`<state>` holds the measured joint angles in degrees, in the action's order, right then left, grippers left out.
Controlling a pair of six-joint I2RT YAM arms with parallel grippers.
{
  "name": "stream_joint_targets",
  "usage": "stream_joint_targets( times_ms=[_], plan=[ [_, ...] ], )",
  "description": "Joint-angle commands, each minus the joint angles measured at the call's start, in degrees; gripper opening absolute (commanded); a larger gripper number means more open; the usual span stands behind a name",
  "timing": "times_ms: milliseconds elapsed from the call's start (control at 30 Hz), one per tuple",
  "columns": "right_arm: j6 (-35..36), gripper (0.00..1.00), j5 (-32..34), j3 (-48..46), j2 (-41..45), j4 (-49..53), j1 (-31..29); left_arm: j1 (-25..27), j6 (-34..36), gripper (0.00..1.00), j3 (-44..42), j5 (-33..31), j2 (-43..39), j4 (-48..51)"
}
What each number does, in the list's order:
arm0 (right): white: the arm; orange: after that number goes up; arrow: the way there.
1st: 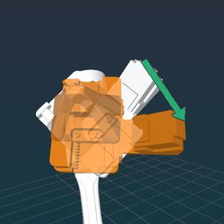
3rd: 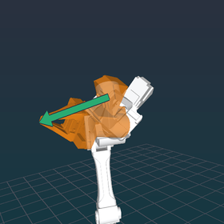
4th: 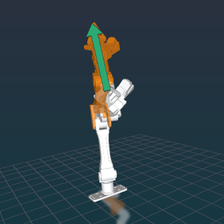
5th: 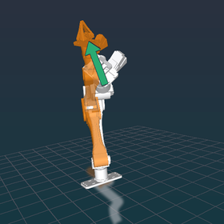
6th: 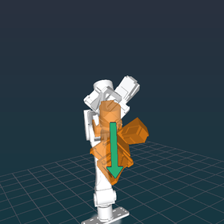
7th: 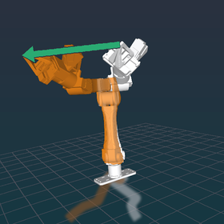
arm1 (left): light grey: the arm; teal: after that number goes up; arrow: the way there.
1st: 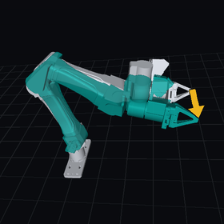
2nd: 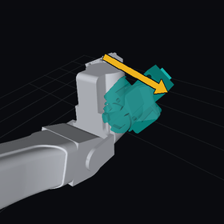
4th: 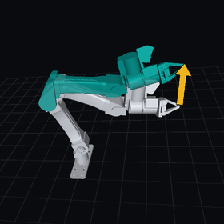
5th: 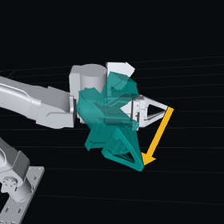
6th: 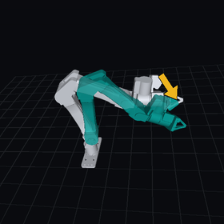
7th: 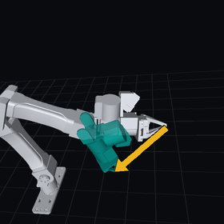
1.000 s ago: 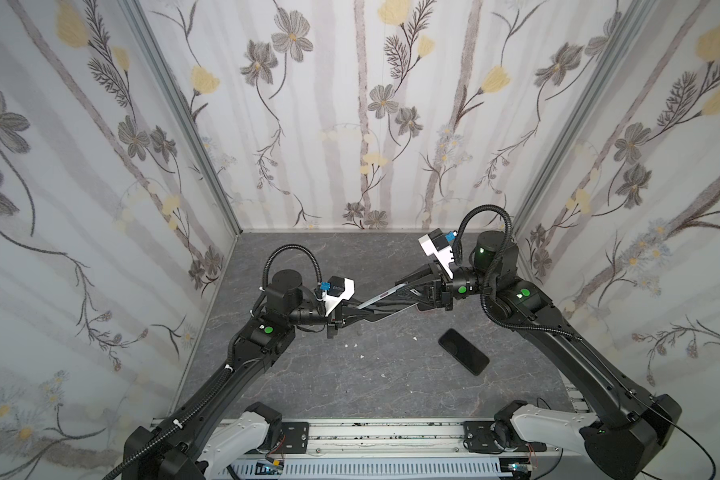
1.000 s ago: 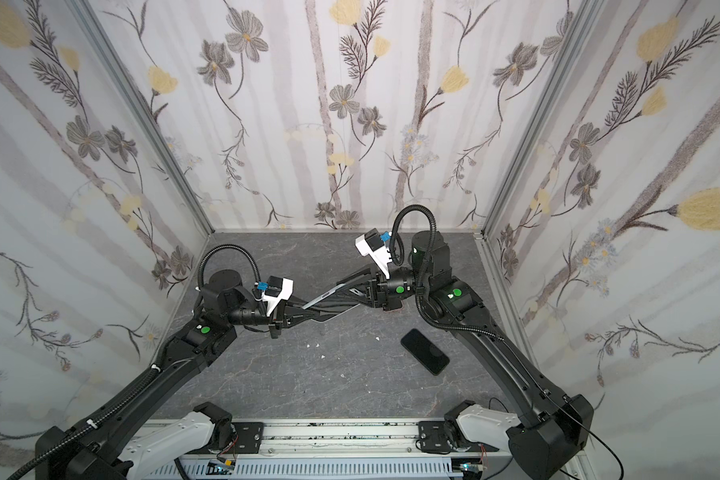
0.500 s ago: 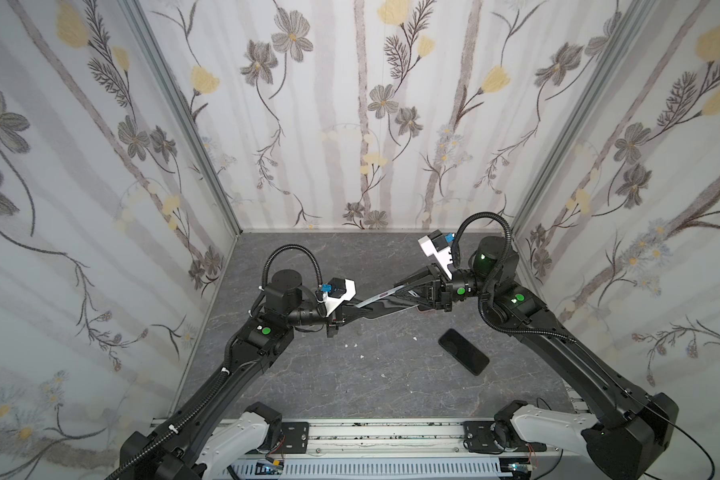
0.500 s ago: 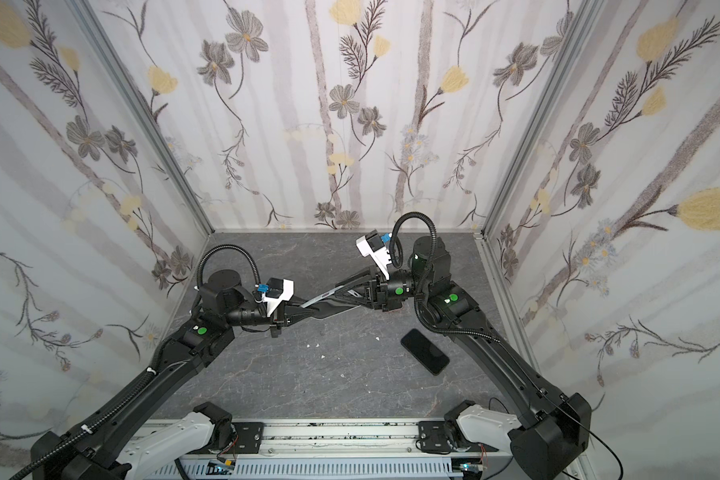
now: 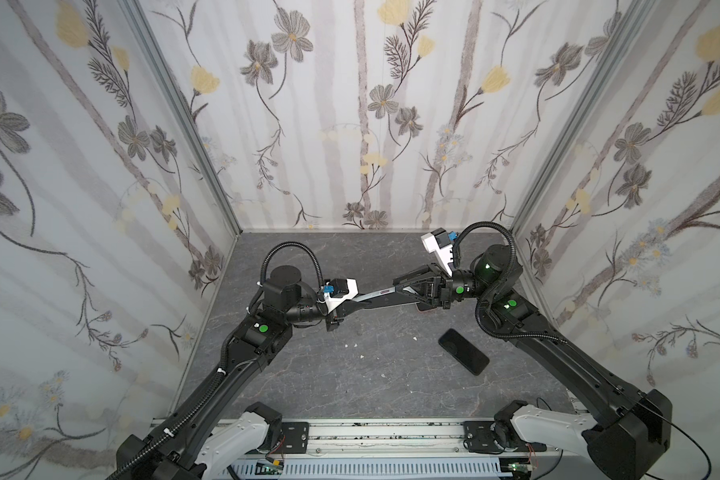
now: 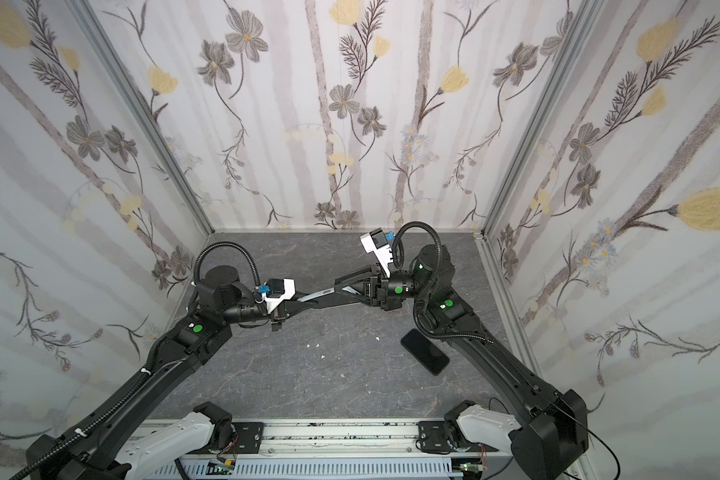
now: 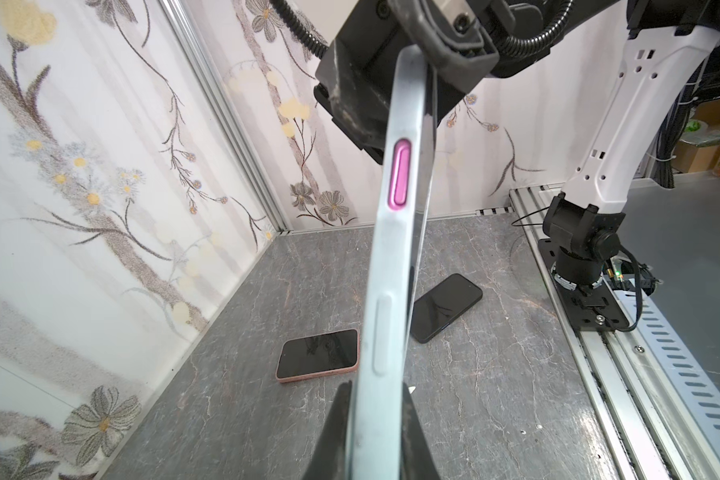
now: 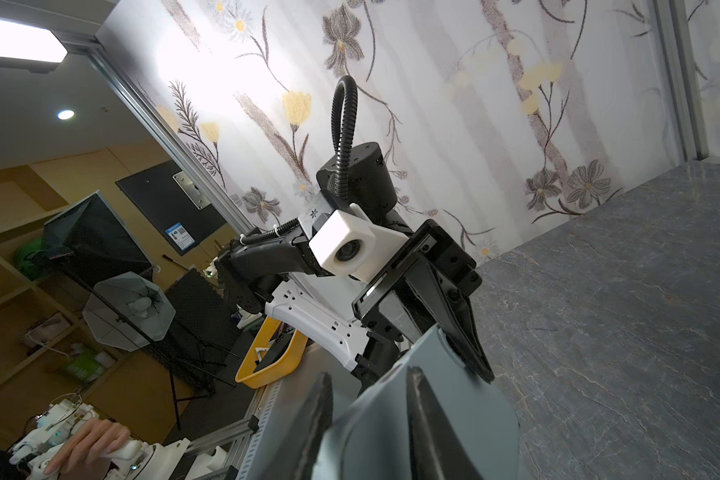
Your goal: Take the phone out of the phone case
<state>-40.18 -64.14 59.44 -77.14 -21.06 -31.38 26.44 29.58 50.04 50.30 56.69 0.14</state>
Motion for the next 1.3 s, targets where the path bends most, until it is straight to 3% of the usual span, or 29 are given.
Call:
stream_joint_targets(
  times_ms=[0,100,267,367,600,800,1033,1267],
  plan=[
    [-8.36,0.31,-0.09,-0.38,-0.38,3.06,-0.36,-0.26,0.81,0.00,0.88,-12.54,-0.91,-11.83],
    [-9.96,0.41,0.92,-0.08,0.14,0.98,-0.34,-0.25,-0.26,0.00,0.20,-11.63,-1.82,-11.75],
    [-8.31,0.77,4.01,2.27,1.04,-1.29,0.35,-0.31,-2.79,0.00,-1.41,-7.07,-3.51,-11.77],
    [-4.54,0.83,5.99,3.53,1.91,-0.50,1.42,-0.27,-4.86,0.00,-2.05,-3.22,-4.12,-11.83],
    [13.80,0.84,13.33,6.27,6.52,11.75,5.23,-0.25,-10.96,0.00,-2.23,2.89,-4.87,-12.76],
    [17.56,0.83,26.45,0.51,12.99,11.36,7.16,-0.03,-26.81,0.00,-3.03,0.99,-5.61,-22.35],
    [20.24,0.80,23.93,-6.39,15.62,4.12,4.72,0.71,-45.72,0.00,0.27,-5.66,-4.17,-29.98],
    [17.20,0.69,24.35,-11.23,14.96,-8.80,-1.14,3.36,-57.43,0.00,2.99,-9.16,-1.09,-35.52]
  ],
)
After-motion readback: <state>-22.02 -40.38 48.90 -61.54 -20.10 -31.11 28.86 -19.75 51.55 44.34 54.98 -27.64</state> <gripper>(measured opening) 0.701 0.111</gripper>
